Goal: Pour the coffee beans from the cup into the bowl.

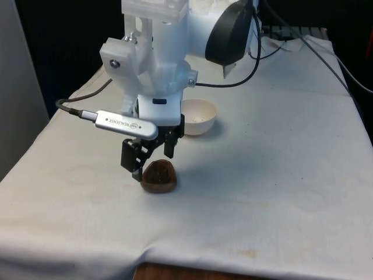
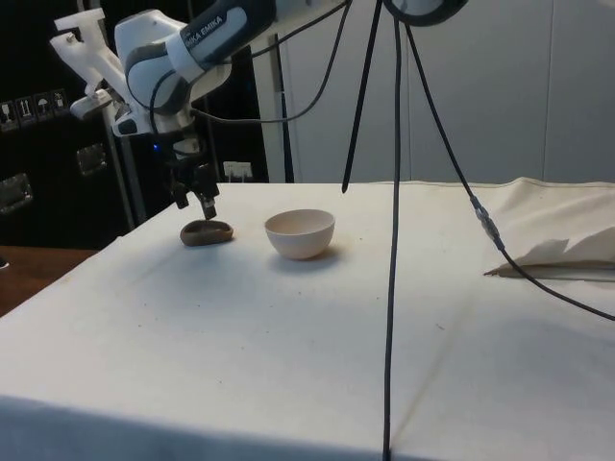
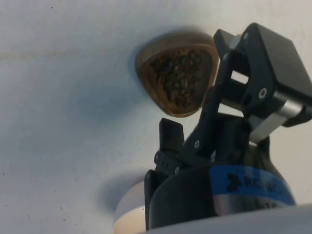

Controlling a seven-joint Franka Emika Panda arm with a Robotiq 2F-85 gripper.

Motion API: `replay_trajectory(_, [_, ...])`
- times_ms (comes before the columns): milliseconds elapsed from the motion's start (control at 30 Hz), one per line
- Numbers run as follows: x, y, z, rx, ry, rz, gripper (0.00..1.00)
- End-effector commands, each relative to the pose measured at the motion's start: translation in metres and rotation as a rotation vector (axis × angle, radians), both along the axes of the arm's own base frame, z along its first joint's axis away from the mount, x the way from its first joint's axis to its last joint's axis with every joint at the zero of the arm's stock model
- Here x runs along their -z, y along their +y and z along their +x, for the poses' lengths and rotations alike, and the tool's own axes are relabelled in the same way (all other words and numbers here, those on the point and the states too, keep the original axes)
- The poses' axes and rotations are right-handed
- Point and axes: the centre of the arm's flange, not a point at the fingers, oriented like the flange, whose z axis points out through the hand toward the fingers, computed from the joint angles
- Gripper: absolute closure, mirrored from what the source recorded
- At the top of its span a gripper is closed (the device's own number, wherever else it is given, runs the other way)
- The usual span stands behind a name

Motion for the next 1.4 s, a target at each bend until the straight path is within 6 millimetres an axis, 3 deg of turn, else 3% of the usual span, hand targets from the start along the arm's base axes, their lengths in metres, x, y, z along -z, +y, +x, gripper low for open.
replay_trajectory(0, [0.003,0.001,0.001,-0.018,0.005,-0.003,0.0])
replay_trajectory(967, [0.014,-0.001,0.004,-0.144,0.026,0.002,0.0])
replay_trajectory(1367, [0.015,-0.004,0.007,-0.162,-0.04,0.012,0.0])
